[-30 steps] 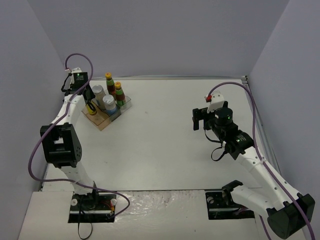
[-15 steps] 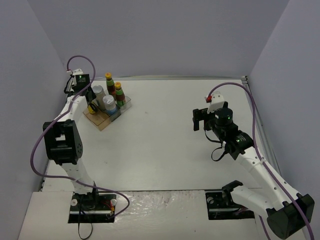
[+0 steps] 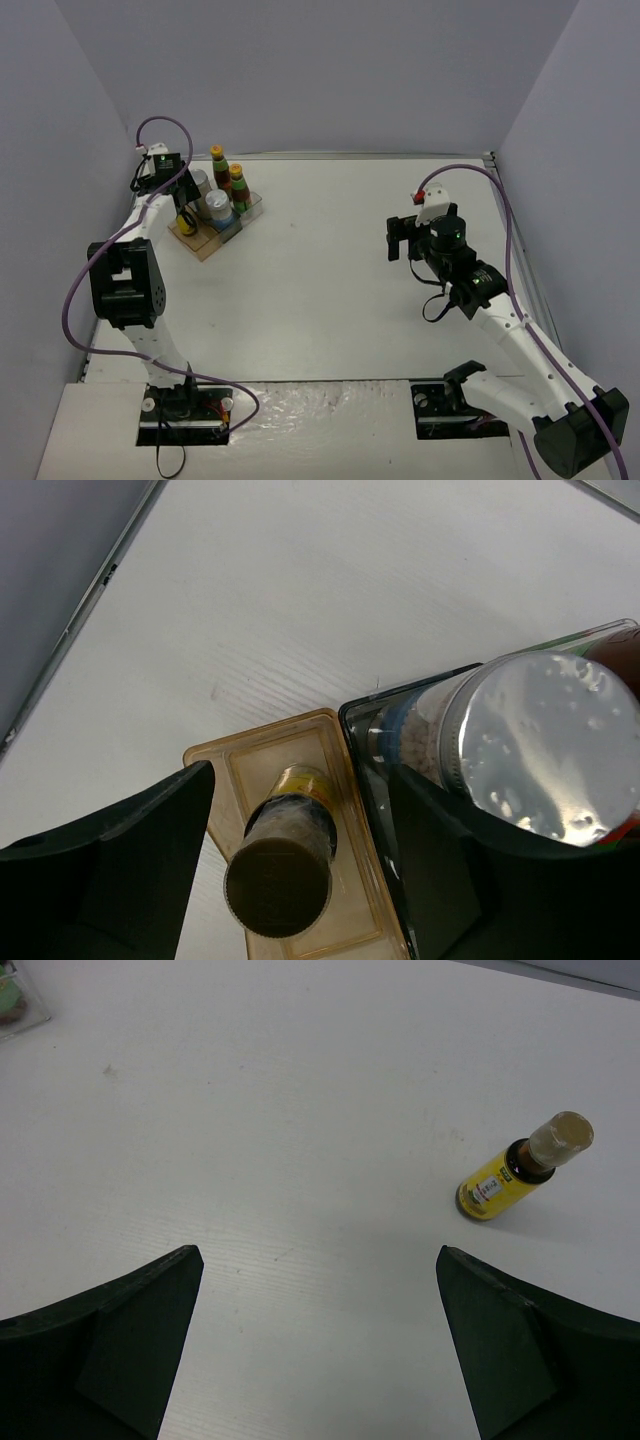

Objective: Organize the condiment bottles

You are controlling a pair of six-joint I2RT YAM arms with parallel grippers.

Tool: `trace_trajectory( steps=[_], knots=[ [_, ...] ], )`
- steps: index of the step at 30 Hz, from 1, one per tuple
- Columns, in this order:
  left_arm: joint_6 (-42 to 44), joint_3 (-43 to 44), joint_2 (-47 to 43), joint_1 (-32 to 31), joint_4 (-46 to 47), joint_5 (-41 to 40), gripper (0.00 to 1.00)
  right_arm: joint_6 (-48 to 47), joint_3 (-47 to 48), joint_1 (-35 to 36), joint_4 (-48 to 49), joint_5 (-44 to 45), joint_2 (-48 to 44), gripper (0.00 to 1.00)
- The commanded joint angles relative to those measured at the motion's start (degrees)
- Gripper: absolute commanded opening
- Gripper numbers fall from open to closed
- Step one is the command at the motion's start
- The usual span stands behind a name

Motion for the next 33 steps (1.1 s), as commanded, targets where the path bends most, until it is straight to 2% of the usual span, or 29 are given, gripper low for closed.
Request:
trace_trajectory(
  steps=[1,2,4,12,15,20,27,32,33],
  knots=[
    [0.2,1.0,-6.5,0.6,1.0,-0.4,0.81,2.7,4.3,-1.5,0.4,7.7,1.7,1.00],
    [0.3,0.8,-7.6,0.6,0.1,-0.3,0.89,3.8,5.3,-1.9,-0.8,9.8,2.7,1.00],
    [0.4,-0.3,-10.7,0.6,-1.5,0.2,0.96,5.5,7.1,-3.1,-2.0,12.4,5.1,1.00],
    [1.1,-6.8,-23.9,0.4,-11.6,7.7,0.97,10.3,12.3,-10.3,-2.0,18.2,13.5,1.00],
    [0.8,-11.7,-31.7,0.1,-13.0,11.6,0.97,11.9,14.0,-13.9,-1.5,18.3,16.7,0.99],
    [2.1,-15.3,-37.6,-1.6,-18.7,13.4,0.97,12.9,16.0,-17.6,0.6,17.3,22.5,0.98],
    [3.6,-23.5,-45.2,-8.7,-19.0,22.2,0.97,12.1,17.8,-21.1,7.9,11.9,32.4,0.84],
    [5.3,-29.7,-50.6,-13.3,-15.6,23.4,0.97,10.5,18.2,-21.6,12.9,9.5,36.4,0.75],
    [5.7,-31.4,-51.8,-13.5,-14.9,23.8,0.97,10.1,18.3,-21.7,13.6,8.9,37.2,0.70]
  ],
)
